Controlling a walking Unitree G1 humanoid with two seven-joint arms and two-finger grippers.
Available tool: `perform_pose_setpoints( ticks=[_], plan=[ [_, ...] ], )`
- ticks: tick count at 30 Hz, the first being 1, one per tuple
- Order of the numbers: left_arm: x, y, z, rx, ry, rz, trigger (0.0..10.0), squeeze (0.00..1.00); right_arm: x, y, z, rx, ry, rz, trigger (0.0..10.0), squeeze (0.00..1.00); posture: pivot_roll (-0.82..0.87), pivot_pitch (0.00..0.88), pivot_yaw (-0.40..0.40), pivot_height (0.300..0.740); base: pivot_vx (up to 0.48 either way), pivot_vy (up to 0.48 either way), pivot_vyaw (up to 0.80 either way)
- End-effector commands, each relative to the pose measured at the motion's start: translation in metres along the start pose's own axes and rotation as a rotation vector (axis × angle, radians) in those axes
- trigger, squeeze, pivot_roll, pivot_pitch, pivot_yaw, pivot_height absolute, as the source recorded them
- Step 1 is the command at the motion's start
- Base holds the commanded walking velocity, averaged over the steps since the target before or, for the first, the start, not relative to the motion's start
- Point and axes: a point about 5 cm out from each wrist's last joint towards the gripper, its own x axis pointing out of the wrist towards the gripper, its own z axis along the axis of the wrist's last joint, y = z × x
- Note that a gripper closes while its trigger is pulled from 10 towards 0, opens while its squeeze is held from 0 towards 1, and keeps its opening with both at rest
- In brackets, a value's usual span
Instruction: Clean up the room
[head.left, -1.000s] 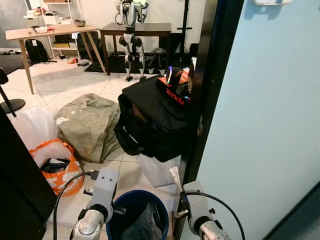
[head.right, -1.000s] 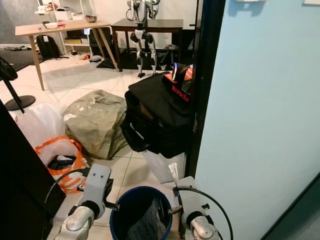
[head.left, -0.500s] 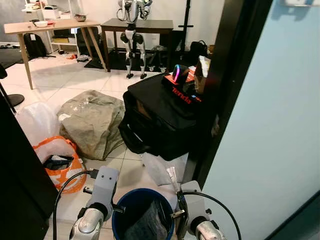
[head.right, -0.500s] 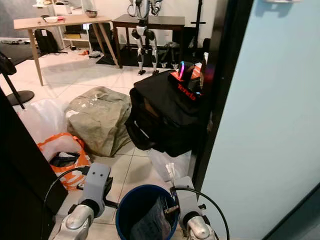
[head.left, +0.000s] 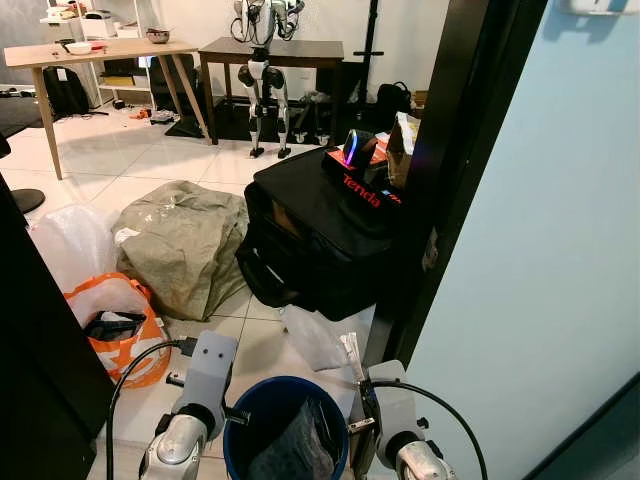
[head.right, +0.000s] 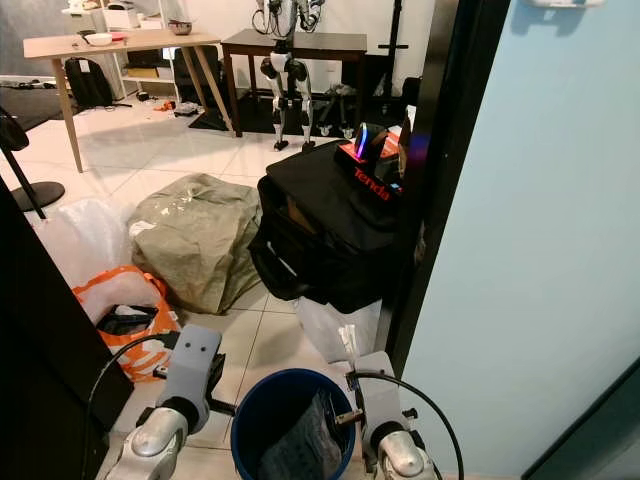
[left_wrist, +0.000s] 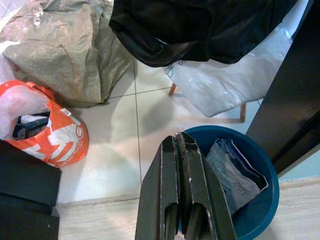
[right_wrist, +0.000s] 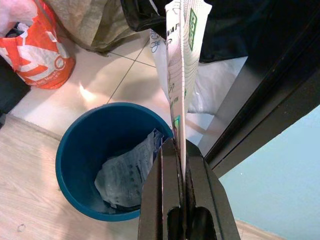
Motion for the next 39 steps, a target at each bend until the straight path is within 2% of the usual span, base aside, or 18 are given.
perform_pose_setpoints(
  ticks=[1,13,16,20,24,39],
  plan=[
    [-0.0001,-0.0006,-0.0058,-0.002,0.035,-0.003,10.0,0.0,-0.0008,0.0003,-0.0061,0.016,0.033,0.001,10.0,0.0,0.07,0.086,-0.021,0.74,0.0,0.48,0.0],
    [0.0005,-0.0008,-0.0031,0.017,0.02,-0.02,10.0,0.0,-0.001,0.0015,-0.0068,0.024,0.034,-0.007,10.0,0.0,0.07,0.087,-0.012,0.74,0.0,0.052,0.0],
    [0.0014,-0.0016,-0.0027,0.051,0.024,-0.035,10.0,0.0,-0.001,0.0015,-0.0069,0.026,0.034,-0.009,10.0,0.0,0.07,0.087,-0.009,0.74,0.0,0.0,0.0],
    [0.0015,-0.0032,-0.0041,0.088,0.035,-0.047,10.0,0.0,-0.0015,0.0011,-0.0076,0.028,0.035,-0.011,10.0,0.0,0.07,0.089,-0.009,0.74,0.0,-0.48,0.0],
    [0.0014,-0.0031,-0.0041,0.086,0.035,-0.046,10.0,0.0,-0.0016,0.0011,-0.0077,0.028,0.035,-0.012,10.0,0.0,0.07,0.089,-0.008,0.74,0.0,-0.48,0.0],
    [0.0018,0.0052,-0.009,0.052,0.059,0.033,10.0,0.0,0.0001,0.0017,-0.0036,0.038,0.023,0.003,10.0,0.0,0.07,0.088,-0.014,0.74,0.0,0.0,0.0]
  ],
)
